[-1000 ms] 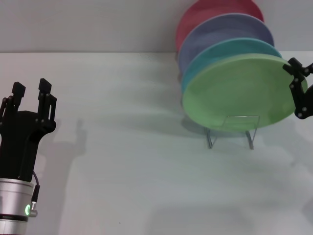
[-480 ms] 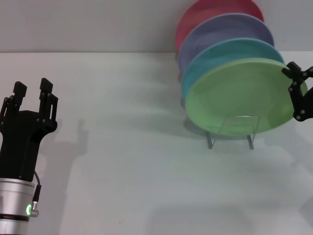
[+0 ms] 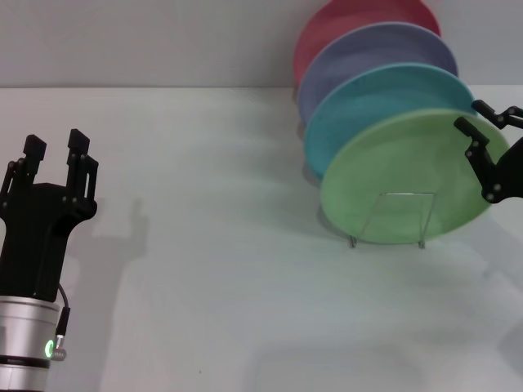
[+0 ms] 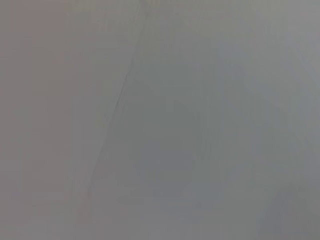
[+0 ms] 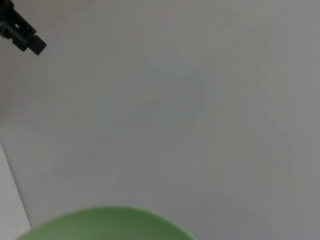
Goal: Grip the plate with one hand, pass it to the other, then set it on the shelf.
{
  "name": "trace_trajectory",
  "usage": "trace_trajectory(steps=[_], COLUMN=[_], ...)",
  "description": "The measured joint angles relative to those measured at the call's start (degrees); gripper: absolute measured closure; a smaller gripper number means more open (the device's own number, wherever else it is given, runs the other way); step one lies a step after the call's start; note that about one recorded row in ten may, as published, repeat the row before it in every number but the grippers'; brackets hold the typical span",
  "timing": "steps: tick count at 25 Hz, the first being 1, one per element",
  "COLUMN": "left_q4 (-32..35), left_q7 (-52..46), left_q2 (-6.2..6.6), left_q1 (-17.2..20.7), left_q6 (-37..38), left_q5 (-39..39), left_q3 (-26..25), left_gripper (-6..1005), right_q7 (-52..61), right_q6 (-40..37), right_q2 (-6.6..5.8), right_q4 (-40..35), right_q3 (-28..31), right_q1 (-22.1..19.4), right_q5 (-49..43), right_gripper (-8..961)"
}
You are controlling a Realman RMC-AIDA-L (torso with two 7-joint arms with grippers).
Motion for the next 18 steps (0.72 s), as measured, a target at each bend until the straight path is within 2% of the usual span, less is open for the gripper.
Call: trace_trajectory(steps=[6,10,11,12,13,14,16,17,18], left_q4=[0.0,0.0,0.11,0.5,0.5,0.9,2.26,4.18,4.18], left_q7=[-0.02,0.06,0.14,0.24,0.24,0.26,0.28,0.28,0.28], left_q2=[0.0,0.0,0.0,0.02,0.02,0.04,0.14,0.11,0.11], left_q1=[-0.12,-0.23,-0.29,-0.54,-0.54,-0.69,-1.11,-1.81,-1.81], left_q6=[0.02,0.05,0.05,0.06,0.06,0.07,0.33,0.99,0.99], left_q5=[0.0,0.01,0.0,0.0,0.0,0.01,0.0,0.01,0.01], left_q3=[-0.05,-0.17,-0.25,-0.46,-0.46,-0.55,-0.73,-0.84,-0.84], left_gripper=[451,447,444,441,438,434,428,425,422], right_q7=[3.75,12.85,16.83,27.23,27.23,33.43,45.51,54.89,54.89], right_q6=[-0.85,-6.27,-8.45,-11.69,-11.69,-12.47,-11.86,-8.05,-8.05], right_q2=[-0.2,-0.75,-1.0,-1.52,-1.52,-1.9,-2.51,-3.0,-3.0], right_q4=[-0.16,-0.27,-0.36,-0.35,-0.35,-0.36,-0.33,-0.1,-0.1], right_q3=[-0.42,0.42,0.78,1.04,1.04,1.08,1.08,1.12,1.12], right_q1=[0.03,-0.4,-0.76,-1.78,-1.78,-2.47,-3.92,-5.74,-5.74], right_q5=[0.24,2.13,3.97,10.63,10.63,15.3,23.75,30.91,30.91], right_gripper=[774,775,775,775,775,774,774,765,757])
